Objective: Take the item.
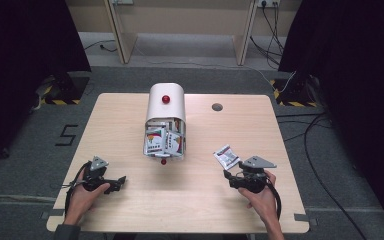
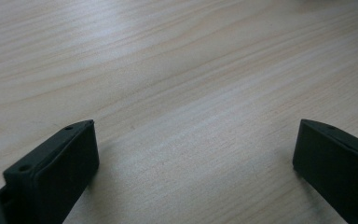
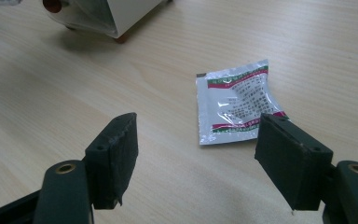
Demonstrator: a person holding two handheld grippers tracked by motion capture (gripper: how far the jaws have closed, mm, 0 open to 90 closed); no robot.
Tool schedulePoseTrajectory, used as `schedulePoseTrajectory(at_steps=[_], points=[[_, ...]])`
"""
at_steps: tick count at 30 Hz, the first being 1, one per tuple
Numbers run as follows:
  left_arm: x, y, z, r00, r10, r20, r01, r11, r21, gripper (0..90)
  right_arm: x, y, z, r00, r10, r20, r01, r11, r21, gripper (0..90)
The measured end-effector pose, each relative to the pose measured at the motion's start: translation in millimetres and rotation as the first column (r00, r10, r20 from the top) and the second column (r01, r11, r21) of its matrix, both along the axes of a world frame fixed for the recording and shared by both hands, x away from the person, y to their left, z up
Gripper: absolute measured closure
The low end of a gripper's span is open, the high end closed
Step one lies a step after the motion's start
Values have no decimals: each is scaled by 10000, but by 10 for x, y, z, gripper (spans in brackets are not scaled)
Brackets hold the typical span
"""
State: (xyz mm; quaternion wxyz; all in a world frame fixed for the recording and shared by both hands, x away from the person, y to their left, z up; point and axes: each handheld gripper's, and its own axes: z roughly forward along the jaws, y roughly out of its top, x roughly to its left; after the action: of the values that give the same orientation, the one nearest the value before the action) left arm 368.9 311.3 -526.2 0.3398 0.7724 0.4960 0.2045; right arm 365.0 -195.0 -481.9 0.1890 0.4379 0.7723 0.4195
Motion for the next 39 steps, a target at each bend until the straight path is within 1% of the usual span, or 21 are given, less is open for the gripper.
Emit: schedulePoseTrajectory(at_steps=[2, 4, 7, 13, 17, 18, 20, 23, 24, 28, 31, 33, 39], points=[[0, 0, 0, 10000, 0, -1, 0, 10000, -2, 0, -18, -1, -19, 9999, -23, -109, 22, 10000, -38, 287], [0, 0, 0, 10000, 1, -2, -1, 10000, -4, 0, -32, -5, -26, 10000, 11, -56, -12, 10000, -87, 278], [0, 0, 0, 10000, 1, 0, -1, 10000, 0, 0, -49, -15, -29, 10000, -10, -51, 9, 10000, -42, 265], [-1, 0, 0, 10000, 0, -2, 0, 10000, -1, 0, -86, -56, -37, 10000, -22, -86, 21, 9999, -106, 245], [-1, -1, 0, 10000, 2, 4, -2, 10000, -5, 0, -108, -92, -63, 9999, 50, -89, -52, 9998, -199, 222], [-3, -2, -1, 10000, 7, 4, -7, 10000, -11, 0, -112, -97, -80, 9999, -9, -126, 5, 9996, -275, 215], [-3, -1, -1, 10000, 8, 1, -8, 10000, -12, 0, -114, -98, -98, 9999, 58, -86, -61, 9992, -406, 207], [-4, -2, -1, 10000, 10, 5, -10, 10000, -7, 0, -114, -108, -111, 9999, 63, -102, -67, 9992, -394, 201], [-5, -2, -1, 10000, 12, 8, -12, 10000, -10, 0, -116, -112, -114, 9999, 27, -139, -33, 9991, -430, 196], [-5, -1, -1, 10000, 10, 7, -10, 10000, -8, 0, -136, -157, -111, 10000, -59, -61, 55, 9983, -574, 193], [-5, -1, -1, 10000, 11, 6, -11, 10000, -10, 0, -153, -181, -115, 9999, -115, -41, 113, 9986, -514, 195], [-6, -2, -1, 10000, 15, 9, -15, 10000, -10, 0, -165, -229, -143, 9997, -244, -99, 239, 9986, -465, 196], [-6, -2, -1, 10000, 13, 6, -13, 10000, -10, 0, -195, -296, -188, 9988, -426, -223, 416, 9981, -448, 198]])
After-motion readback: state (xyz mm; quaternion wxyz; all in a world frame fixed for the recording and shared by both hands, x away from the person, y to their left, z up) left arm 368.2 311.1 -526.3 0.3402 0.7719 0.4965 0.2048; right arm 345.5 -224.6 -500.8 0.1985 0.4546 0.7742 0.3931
